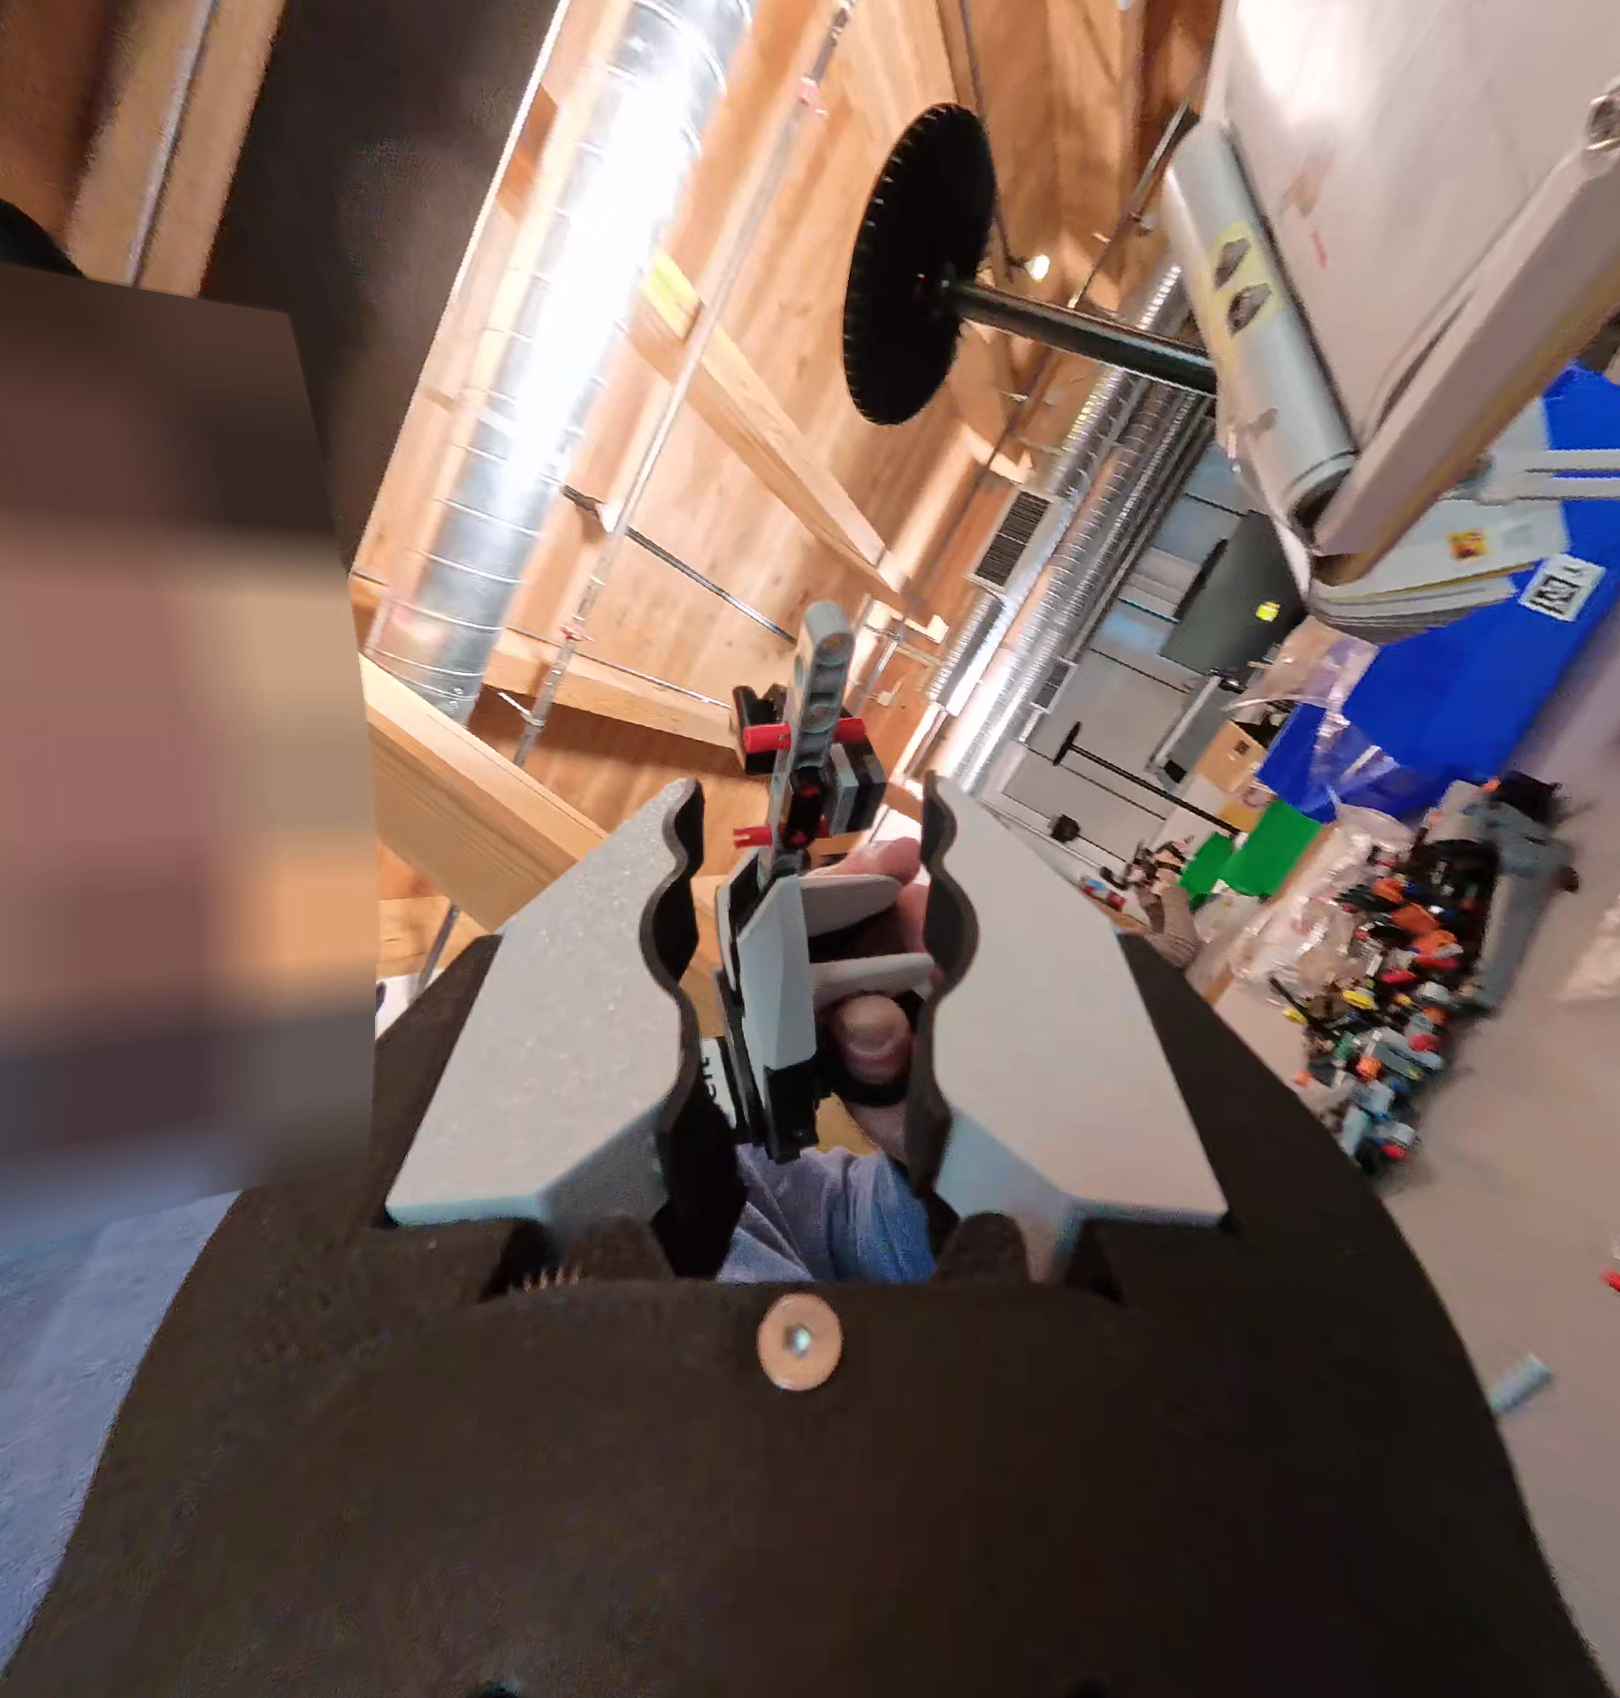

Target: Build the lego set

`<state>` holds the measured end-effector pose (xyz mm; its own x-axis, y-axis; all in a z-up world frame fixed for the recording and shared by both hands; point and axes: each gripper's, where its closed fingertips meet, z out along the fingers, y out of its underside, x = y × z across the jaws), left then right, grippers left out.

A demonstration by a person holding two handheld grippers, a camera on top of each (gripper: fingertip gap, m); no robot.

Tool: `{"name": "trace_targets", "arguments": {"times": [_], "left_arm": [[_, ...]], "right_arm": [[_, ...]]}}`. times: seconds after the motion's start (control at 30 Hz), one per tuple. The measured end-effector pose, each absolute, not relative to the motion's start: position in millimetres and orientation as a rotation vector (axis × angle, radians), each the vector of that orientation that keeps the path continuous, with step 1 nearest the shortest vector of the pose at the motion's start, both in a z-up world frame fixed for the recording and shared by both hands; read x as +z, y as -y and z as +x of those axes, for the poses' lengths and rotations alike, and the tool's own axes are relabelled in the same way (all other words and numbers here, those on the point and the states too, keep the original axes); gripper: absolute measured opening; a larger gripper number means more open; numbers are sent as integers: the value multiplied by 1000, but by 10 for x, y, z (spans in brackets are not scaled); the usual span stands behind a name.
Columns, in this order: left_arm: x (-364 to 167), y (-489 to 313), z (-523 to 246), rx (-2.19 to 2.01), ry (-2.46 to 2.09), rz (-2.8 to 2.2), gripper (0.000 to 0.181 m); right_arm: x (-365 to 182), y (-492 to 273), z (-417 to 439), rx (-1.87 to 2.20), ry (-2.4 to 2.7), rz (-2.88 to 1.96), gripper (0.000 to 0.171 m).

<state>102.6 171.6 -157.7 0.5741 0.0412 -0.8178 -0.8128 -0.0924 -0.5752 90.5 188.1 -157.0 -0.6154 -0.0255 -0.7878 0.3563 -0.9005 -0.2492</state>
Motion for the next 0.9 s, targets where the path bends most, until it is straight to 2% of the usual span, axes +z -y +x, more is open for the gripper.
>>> {"name": "trace_targets", "arguments": {"times": [0.2, 0.5, 0.6, 0.77, 0.9], "left_arm": [[-1533, -1720, 1076, 707, -604, -1503, 5], [-1586, -1679, 1061, 548, -511, -1539, 8], [-1524, -1577, 1031, 484, -493, -1527, 21], [-1443, -1421, 870, 243, -495, -1574, 28], [-1584, -1503, 924, 126, -581, -1663, 35]], "right_arm": [[-1472, -1837, 897, -2670, -497, 1119, 19], [-1487, -1842, 891, -2705, -593, 1139, 17], [-1532, -1877, 891, -2671, -675, 1184, 17], [-1634, -1854, 954, -2515, -894, 1210, 16], [-1724, -1700, 997, -2363, -1037, 1185, 16]]}}
